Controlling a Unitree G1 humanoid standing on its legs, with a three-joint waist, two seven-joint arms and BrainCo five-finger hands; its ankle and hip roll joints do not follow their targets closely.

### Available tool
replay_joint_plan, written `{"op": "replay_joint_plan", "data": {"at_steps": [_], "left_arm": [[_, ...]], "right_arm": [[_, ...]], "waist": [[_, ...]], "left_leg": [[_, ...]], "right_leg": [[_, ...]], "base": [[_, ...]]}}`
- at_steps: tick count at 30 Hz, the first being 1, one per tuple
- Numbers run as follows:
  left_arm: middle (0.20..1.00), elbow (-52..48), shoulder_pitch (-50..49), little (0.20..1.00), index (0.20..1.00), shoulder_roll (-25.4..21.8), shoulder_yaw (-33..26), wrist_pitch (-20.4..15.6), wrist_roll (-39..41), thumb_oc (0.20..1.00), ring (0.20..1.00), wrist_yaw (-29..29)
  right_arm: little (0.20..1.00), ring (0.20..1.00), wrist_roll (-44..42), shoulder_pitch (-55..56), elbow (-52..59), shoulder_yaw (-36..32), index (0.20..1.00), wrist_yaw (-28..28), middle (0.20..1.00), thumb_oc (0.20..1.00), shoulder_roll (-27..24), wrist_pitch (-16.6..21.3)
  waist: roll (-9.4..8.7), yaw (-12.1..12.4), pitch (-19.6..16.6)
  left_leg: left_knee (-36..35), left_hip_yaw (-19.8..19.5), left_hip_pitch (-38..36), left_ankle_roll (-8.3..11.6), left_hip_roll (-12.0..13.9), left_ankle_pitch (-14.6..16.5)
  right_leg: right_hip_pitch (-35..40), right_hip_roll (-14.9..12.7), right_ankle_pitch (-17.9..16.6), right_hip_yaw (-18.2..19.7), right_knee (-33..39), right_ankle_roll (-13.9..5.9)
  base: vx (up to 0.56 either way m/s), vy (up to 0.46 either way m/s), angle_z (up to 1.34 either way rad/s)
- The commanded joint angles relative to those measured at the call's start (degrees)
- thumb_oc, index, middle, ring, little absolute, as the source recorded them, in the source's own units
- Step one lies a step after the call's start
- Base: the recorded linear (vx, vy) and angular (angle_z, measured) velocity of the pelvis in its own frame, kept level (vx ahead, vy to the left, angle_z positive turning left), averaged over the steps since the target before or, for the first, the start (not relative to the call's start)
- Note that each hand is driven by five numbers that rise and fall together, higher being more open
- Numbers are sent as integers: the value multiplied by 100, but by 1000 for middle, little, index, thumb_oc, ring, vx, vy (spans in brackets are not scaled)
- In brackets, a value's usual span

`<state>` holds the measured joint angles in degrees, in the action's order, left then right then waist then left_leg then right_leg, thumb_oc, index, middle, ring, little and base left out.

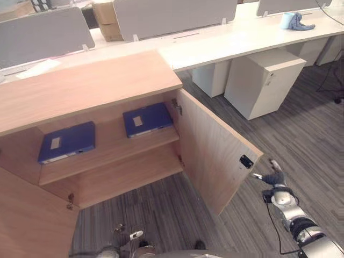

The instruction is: Put the empty folder in the office cabinet

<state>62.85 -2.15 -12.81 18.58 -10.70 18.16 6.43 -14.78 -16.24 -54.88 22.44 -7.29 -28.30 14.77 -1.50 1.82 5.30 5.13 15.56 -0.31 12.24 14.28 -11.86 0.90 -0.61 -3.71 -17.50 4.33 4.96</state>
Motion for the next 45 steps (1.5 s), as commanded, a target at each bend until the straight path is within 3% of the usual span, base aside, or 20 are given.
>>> {"op": "replay_joint_plan", "data": {"at_steps": [1,4,9,18,22,27,30,34,35,36,37,38,39,41,42,45], "left_arm": [[1000,-46,195,1000,1000,-147,-25,-144,-156,1000,1000,38],[1000,138,287,1000,1000,-211,-232,-163,-314,1000,1000,60],[1000,85,241,1000,1000,-358,-370,-187,-550,1000,1000,-68],[1000,123,205,1000,1000,-513,-615,-215,-875,1000,1000,-349],[1000,191,118,1000,1000,-529,-800,-218,-1002,1000,1000,-443],[1000,101,57,1000,1000,-668,-920,-219,-953,1000,1000,-474],[1000,112,81,1000,1000,-729,-863,-186,-963,1000,1000,-523],[1000,131,126,1000,1000,-756,-830,-176,-982,1000,1000,-581],[1000,218,347,1000,1000,-947,-835,-155,-1177,1000,1000,-826],[1000,262,518,1000,1000,-1136,-910,-140,-1223,1000,1000,-951],[1000,294,696,1000,1000,-1441,-1096,-138,-1204,1000,1000,-1049],[1000,-124,-164,1000,1000,-1505,-1534,-429,-1054,1000,1000,-1345],[1000,-628,-395,1000,1000,-1673,-1650,-358,-1658,1000,1000,-1573],[1000,-1650,-1139,1000,1000,-1672,-2508,-661,-1067,1000,1000,-1620],[1000,-1666,-1159,1000,1000,-1673,-2513,-654,-1067,1000,1000,-1618],[1000,-1957,-1439,1000,1000,-1897,-3336,-711,-1221,1000,1000,-1959]], "right_arm": [[1000,1000,-196,-7,16,-286,1000,235,1000,1000,-91,224],[1000,1000,-75,252,380,129,1000,860,1000,1000,-136,188],[1000,1000,35,541,795,234,1000,981,1000,1000,-142,205],[1000,1000,-83,701,1808,671,1000,1287,1000,1000,88,272],[1000,1000,-135,622,2561,1157,1000,1558,1000,1000,281,306],[1000,1000,-122,119,2771,1807,1000,1700,1000,1000,689,276],[1000,1000,-151,-599,2464,2027,1000,1568,1000,1000,1253,224],[1000,1000,-154,-830,2212,2061,1000,1451,1000,1000,1484,200],[1000,1000,-209,-1062,1659,1971,1000,1224,1000,1000,1890,189],[1000,1000,-217,-1072,1509,1940,1000,1165,1000,1000,1965,192],[1000,1000,-219,-1037,1343,1889,1000,1140,1000,1000,1998,204],[1000,1000,-149,-947,1185,1770,1000,922,1000,1000,1871,331],[1000,1000,-102,-795,1196,1643,1000,863,1000,1000,1856,377],[1000,1000,-120,-69,915,1233,1000,983,1000,1000,1508,365],[1000,1000,-119,-59,918,1238,1000,983,1000,1000,1509,365],[1000,1000,28,807,767,868,1000,1121,1000,1000,1290,330]], "waist": [[34,50,-181],[75,-48,-428],[99,20,-507],[-40,155,-426],[-183,280,-368],[-313,592,-342],[-409,861,-381],[-422,954,-372],[-479,1075,-382],[-489,1104,-384],[-518,1124,-396],[-535,1443,-302],[-572,1554,-300],[-616,1902,-254],[-616,1888,-265],[-623,2020,-208]], "left_leg": [[162,77,328,-423,-265,662],[108,-241,-345,-331,-188,919],[-584,-116,-546,-295,-265,1051],[-931,-213,-600,-427,-598,1146],[-958,-221,-580,-553,-792,1231],[-948,-330,-550,-624,-882,1278],[-952,-462,-463,-676,-961,1233],[-944,-497,-463,-680,-955,1249],[-934,-558,-443,-700,-990,1244],[-933,-577,-443,-698,-998,1245],[-934,-595,-422,-710,-1026,1225],[-925,-677,-409,-714,-1024,1241],[-920,-766,-345,-722,-1054,1198],[-896,-993,-243,-709,-1048,1172],[-896,-1004,-239,-708,-1047,1171],[-739,-1144,-130,-650,-988,1192]], "right_leg": [[286,-661,181,246,56,-1144],[123,-787,49,-87,7,-1165],[69,-920,-99,-351,-19,-1258],[-139,-1219,-445,-355,-35,-1469],[-192,-1405,-593,-368,-46,-1582],[-132,-1514,-663,-483,-48,-1652],[-92,-1591,-704,-594,-29,-1671],[-63,-1587,-703,-627,-33,-1676],[-24,-1594,-715,-674,-30,-1678],[-9,-1603,-723,-690,-33,-1686],[-8,-1631,-739,-718,-33,-1696],[68,-1658,-727,-857,-29,-1712],[96,-1681,-732,-962,-29,-1728],[256,-1701,-678,-1296,-45,-1752],[261,-1700,-676,-1308,-43,-1753],[350,-1686,-601,-1542,-39,-1744]], "base": [[-73,34,28],[-72,160,34],[-21,136,65],[-44,127,11],[-46,116,7],[-15,40,4],[-2,13,16],[2,-7,24],[16,-11,19],[20,-6,19],[-15,-18,14],[-22,-42,16],[-11,-92,17],[44,-122,49],[45,-109,84],[49,-87,62]]}}
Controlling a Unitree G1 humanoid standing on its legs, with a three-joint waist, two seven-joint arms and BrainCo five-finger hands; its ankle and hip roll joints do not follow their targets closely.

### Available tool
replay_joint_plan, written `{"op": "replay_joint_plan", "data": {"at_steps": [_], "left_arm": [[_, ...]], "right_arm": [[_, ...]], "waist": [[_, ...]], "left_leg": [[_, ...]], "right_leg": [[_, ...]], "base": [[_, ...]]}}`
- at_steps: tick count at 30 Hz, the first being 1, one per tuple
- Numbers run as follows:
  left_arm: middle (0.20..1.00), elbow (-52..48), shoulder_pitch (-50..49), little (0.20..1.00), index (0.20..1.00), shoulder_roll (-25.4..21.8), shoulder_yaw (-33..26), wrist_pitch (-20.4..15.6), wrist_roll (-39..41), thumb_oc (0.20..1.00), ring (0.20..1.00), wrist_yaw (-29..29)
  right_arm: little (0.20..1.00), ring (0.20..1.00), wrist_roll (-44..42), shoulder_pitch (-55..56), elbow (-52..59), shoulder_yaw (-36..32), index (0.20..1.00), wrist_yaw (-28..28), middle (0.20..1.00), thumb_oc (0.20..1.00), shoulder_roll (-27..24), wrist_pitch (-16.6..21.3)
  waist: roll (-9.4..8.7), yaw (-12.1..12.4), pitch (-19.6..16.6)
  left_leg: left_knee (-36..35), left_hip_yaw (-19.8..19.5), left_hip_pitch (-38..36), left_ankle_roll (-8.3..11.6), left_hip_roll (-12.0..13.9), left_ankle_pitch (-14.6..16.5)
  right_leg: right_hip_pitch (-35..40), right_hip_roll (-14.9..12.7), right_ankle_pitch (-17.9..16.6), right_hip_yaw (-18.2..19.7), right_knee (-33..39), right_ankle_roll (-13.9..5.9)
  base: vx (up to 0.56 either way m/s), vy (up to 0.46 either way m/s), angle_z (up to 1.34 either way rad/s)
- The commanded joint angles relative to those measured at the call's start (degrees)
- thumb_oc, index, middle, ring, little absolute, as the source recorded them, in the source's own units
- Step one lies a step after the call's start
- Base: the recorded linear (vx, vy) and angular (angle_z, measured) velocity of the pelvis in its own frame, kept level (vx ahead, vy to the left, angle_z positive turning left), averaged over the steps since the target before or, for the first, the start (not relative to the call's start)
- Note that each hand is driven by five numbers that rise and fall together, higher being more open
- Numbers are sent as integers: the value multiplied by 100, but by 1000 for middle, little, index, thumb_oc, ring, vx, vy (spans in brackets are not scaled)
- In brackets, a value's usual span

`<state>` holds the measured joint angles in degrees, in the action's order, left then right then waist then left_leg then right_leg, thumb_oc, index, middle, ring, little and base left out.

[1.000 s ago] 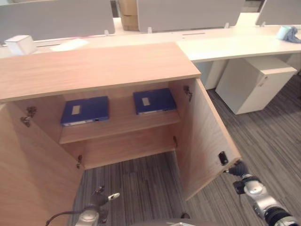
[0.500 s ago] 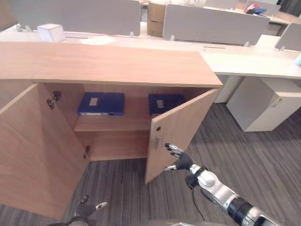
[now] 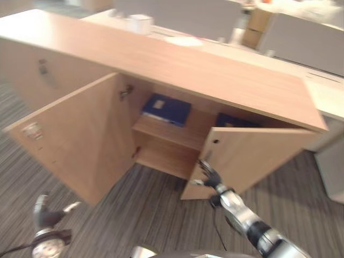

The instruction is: Put the empty folder in the office cabinet

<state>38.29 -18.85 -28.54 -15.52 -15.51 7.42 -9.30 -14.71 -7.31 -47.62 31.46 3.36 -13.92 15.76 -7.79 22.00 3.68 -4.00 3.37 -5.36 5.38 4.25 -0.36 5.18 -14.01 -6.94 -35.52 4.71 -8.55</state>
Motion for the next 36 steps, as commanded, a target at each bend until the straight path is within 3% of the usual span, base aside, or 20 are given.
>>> {"op": "replay_joint_plan", "data": {"at_steps": [1,5,6,7,9,11,14,15,16,17,21,25,30,32,34,35,36], "left_arm": [[1000,588,285,1000,1000,-446,-139,-260,-195,1000,1000,-580],[1000,1007,685,1000,1000,-859,-488,-319,-193,1000,1000,-1056],[1000,1284,1165,1000,1000,-1140,-406,-369,-244,1000,1000,-1514],[1000,1395,1257,1000,1000,-1197,-355,-370,-259,1000,1000,-1644],[1000,1413,1278,1000,1000,-1200,-338,-377,-262,1000,1000,-1653],[1000,1719,1302,1000,1000,-1397,-465,-425,-222,1000,1000,-1796],[1000,2255,1462,1000,1000,-1973,-486,-442,-230,1000,1000,-1672],[1000,2255,1462,1000,1000,-1973,-486,-442,-230,1000,1000,-1672],[1000,2245,1835,1000,1000,-2637,-219,-303,-833,1000,1000,-1794],[1000,2036,2200,1000,1000,-2937,-300,-213,-514,1000,1000,-1672],[1000,1918,2153,1000,1000,-2871,-349,-241,-451,1000,1000,-1699],[1000,1212,1547,1000,1000,-3059,-1320,-323,-314,1000,1000,-1894],[1000,955,2190,1000,1000,-3197,-609,-252,-474,1000,1000,-1602],[1000,967,2222,1000,1000,-3204,-578,-253,-473,1000,1000,-1604],[1000,866,2549,1000,1000,-3065,18,-236,-486,1000,1000,-1306],[1000,1413,2824,1000,1000,-3738,-164,-353,421,1000,1000,-577],[1000,2193,2799,1000,1000,-4225,-95,-288,-276,1000,1000,-881]], "right_arm": [[1000,1000,94,84,-68,-53,1000,101,1000,1000,-187,209],[1000,1000,79,464,-326,-285,1000,139,1000,1000,-288,174],[1000,1000,148,860,-610,-488,1000,49,1000,1000,-398,188],[1000,1000,153,936,-764,-565,1000,-2,1000,1000,-430,161],[1000,1000,156,931,-774,-573,1000,-4,1000,1000,-425,167],[1000,1000,166,1208,-901,-903,1000,-49,1000,1000,-510,136],[1000,1000,91,1505,-845,-1137,1000,-72,1000,1000,-546,147],[1000,1000,91,1505,-845,-1137,1000,-72,1000,1000,-546,147],[1000,1000,221,1623,-684,-1037,1000,-46,1000,1000,-657,224],[1000,1000,151,1593,-639,-1097,1000,-41,1000,1000,-607,161],[1000,1000,202,1585,-642,-1122,1000,-108,1000,1000,-554,149],[1000,1000,182,1529,-752,-1241,1000,-155,1000,1000,-246,92],[1000,1000,162,1506,-761,-1169,1000,-138,1000,1000,-139,25],[1000,1000,162,1507,-762,-1182,1000,-137,1000,1000,-133,26],[1000,1000,89,1472,-763,-1141,1000,-127,1000,1000,-89,-3],[1000,1000,-160,1362,-808,-1277,1000,10,1000,1000,-221,-117],[1000,1000,-207,1384,-737,-1291,1000,54,1000,1000,-219,-91]], "waist": [[8,8,-13],[9,-93,177],[-5,-215,398],[4,-264,443],[5,-269,439],[-38,-549,481],[-190,-762,507],[-190,-762,507],[-236,-926,507],[-376,-930,591],[-421,-951,618],[-734,-1019,646],[-1083,-1214,704],[-1084,-1200,704],[-1162,-1413,659],[-1116,-1468,611],[-1142,-1584,546]], "left_leg": [[248,66,429,66,43,44],[637,72,811,211,191,62],[814,76,1162,413,463,89],[797,51,1248,455,539,47],[796,36,1262,457,539,40],[711,85,1281,426,579,31],[643,126,1345,310,402,-65],[643,126,1345,310,402,-65],[620,98,1315,339,452,76],[691,168,1426,233,349,15],[706,183,1432,212,339,38],[634,381,1315,116,283,139],[706,462,1349,93,321,228],[712,463,1357,93,322,231],[686,470,1409,120,429,218],[658,505,1412,126,448,192],[617,571,1380,145,457,180]], "right_leg": [[-67,-339,-258,217,-70,-378],[-130,-315,-203,145,-47,-339],[-122,-211,-48,106,-24,-423],[-119,-195,-45,47,-19,-453],[-122,-192,-46,32,-18,-453],[-152,-245,-169,7,-20,-539],[-245,-414,-383,-96,-40,-531],[-245,-414,-383,-96,-40,-531],[-250,-361,-367,24,-37,-607],[-372,-479,-498,-31,-71,-566],[-407,-499,-527,5,-76,-568],[-551,-607,-850,236,-94,-645],[-651,-552,-1072,388,-96,-645],[-657,-550,-1075,390,-94,-645],[-771,-525,-1213,582,-105,-645],[-811,-514,-1286,653,-102,-645],[-851,-506,-1339,729,-98,-645]], "base": [[27,-99,22],[-72,-75,21],[-162,-89,16],[-120,-62,12],[-25,38,45],[-18,183,26],[-36,190,-2],[6,127,-2],[-20,115,4],[-20,115,4],[-24,57,8],[4,104,-24],[-1,-13,17],[-5,-13,-2],[-31,-26,-7],[-22,35,3],[-9,48,-3]]}}
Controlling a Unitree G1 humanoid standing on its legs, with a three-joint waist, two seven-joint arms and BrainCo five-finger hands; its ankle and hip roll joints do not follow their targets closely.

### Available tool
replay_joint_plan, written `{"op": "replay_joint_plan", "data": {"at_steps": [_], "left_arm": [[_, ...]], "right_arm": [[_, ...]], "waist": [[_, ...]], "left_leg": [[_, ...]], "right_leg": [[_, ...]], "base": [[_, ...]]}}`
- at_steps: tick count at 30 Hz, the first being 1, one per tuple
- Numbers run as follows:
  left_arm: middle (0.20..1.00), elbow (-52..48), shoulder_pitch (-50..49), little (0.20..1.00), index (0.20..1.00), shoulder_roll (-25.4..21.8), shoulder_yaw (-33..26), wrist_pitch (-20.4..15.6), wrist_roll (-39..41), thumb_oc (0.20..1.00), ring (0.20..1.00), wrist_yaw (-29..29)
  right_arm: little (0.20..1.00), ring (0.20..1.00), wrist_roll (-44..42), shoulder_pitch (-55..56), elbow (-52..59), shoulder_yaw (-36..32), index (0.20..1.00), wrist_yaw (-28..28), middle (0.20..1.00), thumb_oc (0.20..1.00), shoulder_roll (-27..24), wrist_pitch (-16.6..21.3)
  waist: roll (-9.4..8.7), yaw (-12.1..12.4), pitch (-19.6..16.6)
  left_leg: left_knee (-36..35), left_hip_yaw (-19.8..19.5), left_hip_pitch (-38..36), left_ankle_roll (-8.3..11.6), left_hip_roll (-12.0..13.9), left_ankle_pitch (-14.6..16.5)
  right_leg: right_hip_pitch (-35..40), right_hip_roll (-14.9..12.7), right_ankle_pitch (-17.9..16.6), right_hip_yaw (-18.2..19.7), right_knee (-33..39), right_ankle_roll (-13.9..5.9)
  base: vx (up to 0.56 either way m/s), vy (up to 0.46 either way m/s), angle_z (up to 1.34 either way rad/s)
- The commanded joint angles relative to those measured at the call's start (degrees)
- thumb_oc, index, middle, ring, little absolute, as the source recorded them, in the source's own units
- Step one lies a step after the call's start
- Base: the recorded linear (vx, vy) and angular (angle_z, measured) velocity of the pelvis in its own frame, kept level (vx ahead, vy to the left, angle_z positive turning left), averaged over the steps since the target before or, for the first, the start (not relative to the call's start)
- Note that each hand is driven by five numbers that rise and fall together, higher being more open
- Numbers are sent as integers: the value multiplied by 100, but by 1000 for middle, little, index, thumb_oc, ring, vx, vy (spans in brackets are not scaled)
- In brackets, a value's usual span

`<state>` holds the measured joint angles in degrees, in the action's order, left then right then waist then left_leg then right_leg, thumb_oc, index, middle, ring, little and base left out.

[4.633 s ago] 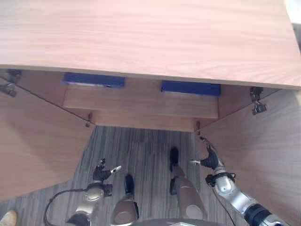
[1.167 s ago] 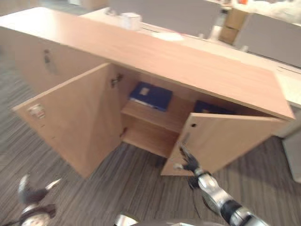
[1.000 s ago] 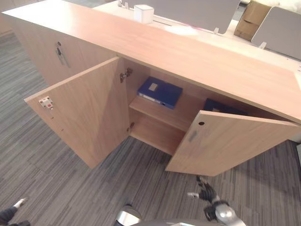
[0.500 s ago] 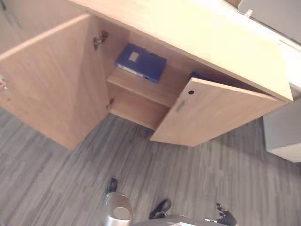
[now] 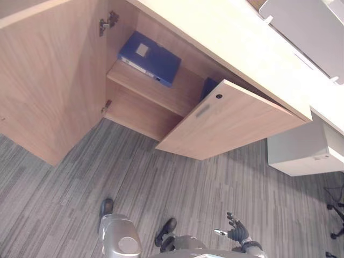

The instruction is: Put the empty folder in the office cabinet

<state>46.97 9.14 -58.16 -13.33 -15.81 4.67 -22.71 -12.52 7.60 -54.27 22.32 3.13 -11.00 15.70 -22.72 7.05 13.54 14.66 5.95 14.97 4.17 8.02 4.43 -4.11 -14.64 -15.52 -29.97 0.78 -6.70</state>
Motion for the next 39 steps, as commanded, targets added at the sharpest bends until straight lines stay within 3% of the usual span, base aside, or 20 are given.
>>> {"op": "replay_joint_plan", "data": {"at_steps": [1,9,14,20,21,23,30,31,32,33,34,39], "left_arm": [[1000,1273,90,1000,1000,-1152,-168,-247,-8,1000,1000,518],[1000,1914,727,1000,1000,-1081,527,-173,-3,1000,1000,999],[1000,1760,851,1000,1000,-673,704,-254,567,1000,1000,1430],[1000,1716,842,1000,1000,-545,738,-264,629,1000,1000,1478],[1000,1254,772,1000,1000,502,1258,-300,631,1000,1000,1580],[1000,1186,729,1000,1000,773,1383,-303,642,1000,1000,1620],[1000,1134,698,1000,1000,912,1434,-288,639,1000,1000,1631],[1000,1160,663,1000,1000,1108,1510,-294,634,1000,1000,1669],[1000,1160,663,1000,1000,1108,1510,-294,634,1000,1000,1669],[1000,1199,624,1000,1000,1361,1597,-283,631,1000,1000,1725],[1000,1210,657,1000,1000,1615,1648,-268,624,1000,1000,1706],[1000,1435,1015,1000,1000,1561,1671,-244,698,1000,1000,1618]], "right_arm": [[1000,1000,-413,-8,144,-290,1000,123,1000,1000,-541,45],[1000,1000,-540,78,336,-152,1000,198,1000,1000,-567,63],[1000,1000,-589,219,397,-210,1000,304,1000,1000,-591,16],[1000,1000,-582,242,392,-220,1000,316,1000,1000,-588,6],[1000,1000,-491,333,403,-279,1000,321,1000,1000,-500,-24],[1000,1000,-452,390,415,-331,1000,317,1000,1000,-498,-30],[1000,1000,-419,419,406,-361,1000,311,1000,1000,-504,-31],[1000,1000,-376,468,427,-409,1000,319,1000,1000,-523,-51],[1000,1000,-376,468,427,-409,1000,319,1000,1000,-524,-51],[1000,1000,-293,531,443,-489,1000,319,1000,1000,-573,-56],[1000,1000,-182,612,475,-637,1000,299,1000,1000,-689,-44],[1000,1000,-108,667,499,-757,1000,283,1000,1000,-848,-52]], "waist": [[291,-150,-472],[21,-536,-588],[-1,-784,-649],[5,-823,-656],[106,-1191,-783],[148,-1321,-826],[187,-1383,-851],[260,-1532,-902],[260,-1529,-901],[385,-1739,-1012],[630,-1898,-1118],[872,-2048,-1196]], "left_leg": [[-1280,374,-692,274,87,-291],[-1280,804,-1006,284,179,-170],[-1263,1002,-1172,303,175,-102],[-1250,1030,-1198,299,165,-87],[-1280,1303,-1467,253,93,-14],[-1319,1442,-1619,237,62,11],[-1346,1544,-1718,225,48,25],[-1399,1730,-1917,210,34,47],[-1401,1733,-1920,210,34,46],[-1527,1966,-2174,194,-25,53],[-1723,2221,-2432,210,-76,-3],[-1852,2347,-2575,233,-105,-65]], "right_leg": [[44,-429,-522,228,299,-830],[-48,-326,-585,442,267,-830],[-109,-288,-561,645,261,-830],[-117,-289,-549,678,257,-830],[-172,-260,-457,996,238,-830],[-195,-227,-417,1145,239,-830],[-205,-200,-376,1250,235,-830],[-233,-150,-342,1449,236,-830],[-232,-149,-342,1451,235,-830],[-245,-100,-285,1656,276,-829],[-288,-23,-212,1890,302,-814],[-328,48,-143,2024,317,-795]], "base": [[9,30,-39],[14,-13,-34],[13,-14,-6],[9,6,-4],[59,49,12],[48,39,-14],[16,17,-23],[26,38,-53],[92,86,-74],[157,72,-68],[173,81,-6],[71,4,-105]]}}
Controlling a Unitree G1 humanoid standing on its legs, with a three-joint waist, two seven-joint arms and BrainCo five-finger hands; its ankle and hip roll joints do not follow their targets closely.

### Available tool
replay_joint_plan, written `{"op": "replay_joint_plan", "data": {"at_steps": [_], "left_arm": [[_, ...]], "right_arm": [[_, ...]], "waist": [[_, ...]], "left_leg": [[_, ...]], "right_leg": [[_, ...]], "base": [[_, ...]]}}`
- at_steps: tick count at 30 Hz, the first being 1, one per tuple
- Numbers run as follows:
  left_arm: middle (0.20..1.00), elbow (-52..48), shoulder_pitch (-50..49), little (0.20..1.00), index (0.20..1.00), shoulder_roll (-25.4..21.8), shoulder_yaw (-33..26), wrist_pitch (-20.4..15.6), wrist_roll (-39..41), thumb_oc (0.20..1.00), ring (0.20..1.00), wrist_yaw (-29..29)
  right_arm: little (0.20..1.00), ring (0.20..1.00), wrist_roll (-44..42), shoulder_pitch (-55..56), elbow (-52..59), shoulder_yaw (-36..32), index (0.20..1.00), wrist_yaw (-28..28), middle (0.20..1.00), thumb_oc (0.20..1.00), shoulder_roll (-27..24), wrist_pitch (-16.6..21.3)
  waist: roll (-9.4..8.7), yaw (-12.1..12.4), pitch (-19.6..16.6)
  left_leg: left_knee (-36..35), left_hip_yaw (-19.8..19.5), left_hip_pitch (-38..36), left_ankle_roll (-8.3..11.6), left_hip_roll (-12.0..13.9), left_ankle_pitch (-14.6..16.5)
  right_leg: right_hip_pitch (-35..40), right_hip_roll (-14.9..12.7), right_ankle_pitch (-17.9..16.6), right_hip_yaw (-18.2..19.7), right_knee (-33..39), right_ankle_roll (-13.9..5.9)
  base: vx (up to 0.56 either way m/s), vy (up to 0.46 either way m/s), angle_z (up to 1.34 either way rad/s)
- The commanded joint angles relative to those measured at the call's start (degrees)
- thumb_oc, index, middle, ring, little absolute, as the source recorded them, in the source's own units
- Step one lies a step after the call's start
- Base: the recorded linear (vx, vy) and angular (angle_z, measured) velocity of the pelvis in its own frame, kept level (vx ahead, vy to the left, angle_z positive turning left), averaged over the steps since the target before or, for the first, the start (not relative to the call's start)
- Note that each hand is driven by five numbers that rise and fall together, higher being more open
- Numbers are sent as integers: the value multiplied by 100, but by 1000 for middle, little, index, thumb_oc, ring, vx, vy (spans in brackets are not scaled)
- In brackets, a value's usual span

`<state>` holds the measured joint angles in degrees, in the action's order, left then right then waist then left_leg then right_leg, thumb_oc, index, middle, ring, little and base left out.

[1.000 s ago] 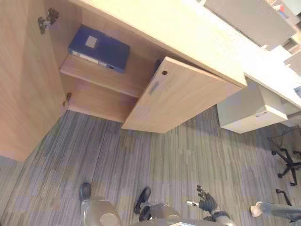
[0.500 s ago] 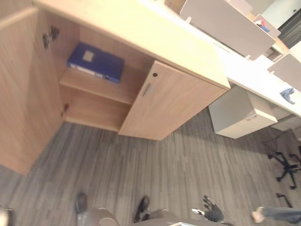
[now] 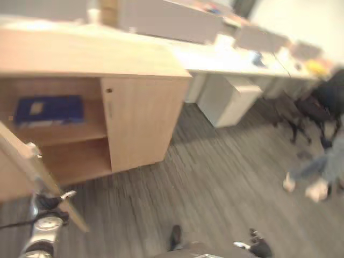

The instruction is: Put the empty folder in the office cabinet

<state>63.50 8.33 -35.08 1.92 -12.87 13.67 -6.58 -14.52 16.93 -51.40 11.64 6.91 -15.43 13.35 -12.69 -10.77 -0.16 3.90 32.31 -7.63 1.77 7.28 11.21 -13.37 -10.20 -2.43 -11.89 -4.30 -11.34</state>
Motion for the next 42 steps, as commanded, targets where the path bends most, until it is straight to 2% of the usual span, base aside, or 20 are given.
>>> {"op": "replay_joint_plan", "data": {"at_steps": [1,4,9,11,14,19,20,22,23,24,25,26,27,29,30,33,36,39,42], "left_arm": [[1000,-181,1204,1000,1000,-799,163,-528,-214,1000,1000,-26],[1000,-115,1494,1000,1000,-947,199,-479,-213,1000,1000,-108],[1000,622,2491,1000,1000,-1691,142,-334,-46,1000,1000,-305],[1000,628,2499,1000,1000,-1694,148,-337,-44,1000,1000,-303],[1000,887,2707,1000,1000,-1978,35,-235,-15,1000,1000,-359],[1000,893,2694,1000,1000,-1987,47,-158,-82,1000,1000,-325],[1000,820,2570,1000,1000,-1800,46,-127,-42,1000,1000,-306],[1000,816,2564,1000,1000,-1797,41,-125,-43,1000,1000,-307],[1000,629,2287,1000,1000,-1356,239,-122,-121,1000,1000,-156],[1000,529,2151,1000,1000,-1140,312,-134,-104,1000,1000,-133],[1000,459,2030,1000,1000,-944,354,-152,-51,1000,1000,-120],[1000,307,1687,1000,1000,-466,400,-194,104,1000,1000,-57],[1000,303,1683,1000,1000,-468,396,-193,103,1000,1000,-58],[1000,384,1391,1000,1000,-34,440,-209,286,1000,1000,54],[1000,325,1094,1000,1000,227,548,-177,247,1000,1000,194],[1000,36,628,1000,1000,434,633,-160,152,1000,1000,404],[1000,-443,-310,1000,1000,784,842,4,12,1000,1000,869],[1000,-248,-599,1000,1000,1014,888,125,-116,1000,1000,1048],[1000,204,-811,1000,1000,1409,1077,285,-515,1000,1000,1183]], "right_arm": [[1000,1000,109,-255,213,278,1000,-105,1000,1000,-438,186],[1000,1000,147,-265,193,223,1000,-136,1000,1000,-531,185],[1000,1000,181,-208,253,133,1000,-174,1000,1000,-729,203],[1000,1000,181,-209,254,131,1000,-175,1000,1000,-727,203],[1000,1000,243,-163,243,93,1000,-227,1000,1000,-744,217],[1000,1000,285,-162,110,69,1000,-263,1000,1000,-691,208],[1000,1000,249,-177,2,26,1000,-286,1000,1000,-647,193],[1000,1000,249,-177,0,26,1000,-286,1000,1000,-650,195],[1000,1000,223,-215,-87,0,1000,-297,1000,1000,-601,185],[1000,1000,216,-260,-96,1,1000,-300,1000,1000,-562,173],[1000,1000,205,-308,-116,14,1000,-310,1000,1000,-523,153],[1000,1000,128,-444,-221,47,1000,-288,1000,1000,-440,95],[1000,1000,127,-447,-223,51,1000,-287,1000,1000,-440,96],[1000,1000,57,-602,-483,115,1000,-236,1000,1000,-353,16],[1000,1000,79,-729,-701,176,1000,-181,1000,1000,-347,-69],[1000,1000,247,-785,-818,238,1000,-123,1000,1000,-353,-148],[1000,1000,678,-966,-826,448,1000,-49,1000,1000,-456,-266],[1000,1000,884,-1067,-791,585,1000,-17,1000,1000,-519,-302],[1000,1000,1378,-1314,-587,981,1000,-43,1000,1000,-706,-357]], "waist": [[-86,-285,159],[-2,-307,155],[188,-334,103],[187,-334,105],[243,-274,87],[281,-141,98],[295,-96,122],[298,-99,122],[334,-71,179],[367,-78,216],[378,-94,230],[490,-78,296],[482,-78,270],[555,-19,245],[617,89,199],[678,236,180],[936,387,171],[1055,439,168],[1153,548,345]], "left_leg": [[-787,-279,-324,482,-29,-753],[-802,-287,-316,495,-14,-777],[-845,-307,-351,551,23,-818],[-845,-308,-352,551,23,-818],[-863,-345,-384,558,20,-814],[-868,-472,-396,533,-2,-808],[-862,-569,-372,520,-15,-825],[-862,-572,-371,520,-15,-825],[-860,-717,-317,495,-21,-869],[-850,-784,-272,481,-6,-892],[-854,-826,-210,468,4,-939],[-826,-979,-117,464,110,-954],[-834,-971,-88,462,96,-979],[-794,-1184,45,475,187,-1028],[-741,-1409,142,497,232,-1070],[-707,-1536,173,555,328,-1138],[-614,-1779,345,739,698,-1443],[-569,-1863,422,830,864,-1587],[-48,-1942,741,893,1026,-1862]], "right_leg": [[596,-385,-1438,232,829,-330],[589,-374,-1423,217,836,-331],[615,-344,-1368,166,852,-333],[616,-344,-1367,165,852,-333],[680,-349,-1374,125,859,-342],[797,-400,-1349,44,853,-350],[839,-427,-1354,15,833,-352],[841,-428,-1354,11,833,-352],[881,-485,-1409,49,730,-365],[849,-506,-1398,178,610,-366],[791,-525,-1377,351,539,-366],[760,-486,-1187,913,458,-355],[720,-496,-1199,926,453,-355],[733,-456,-976,1423,421,-312],[823,-396,-695,1574,440,-254],[914,-336,-485,1449,460,-200],[1173,-6,-159,1145,506,22],[1296,166,-45,1026,565,120],[1522,408,76,831,715,338]], "base": [[52,-8,-4],[30,-7,-33],[52,-2,-10],[6,0,-3],[33,5,6],[7,15,14],[-8,14,10],[-14,1,12],[-27,-16,30],[-55,-37,67],[-73,-55,98],[-70,-46,95],[-57,-51,57],[-8,-93,53],[16,-165,61],[5,-132,31],[-23,-285,42],[-24,-210,44],[-102,-222,9]]}}
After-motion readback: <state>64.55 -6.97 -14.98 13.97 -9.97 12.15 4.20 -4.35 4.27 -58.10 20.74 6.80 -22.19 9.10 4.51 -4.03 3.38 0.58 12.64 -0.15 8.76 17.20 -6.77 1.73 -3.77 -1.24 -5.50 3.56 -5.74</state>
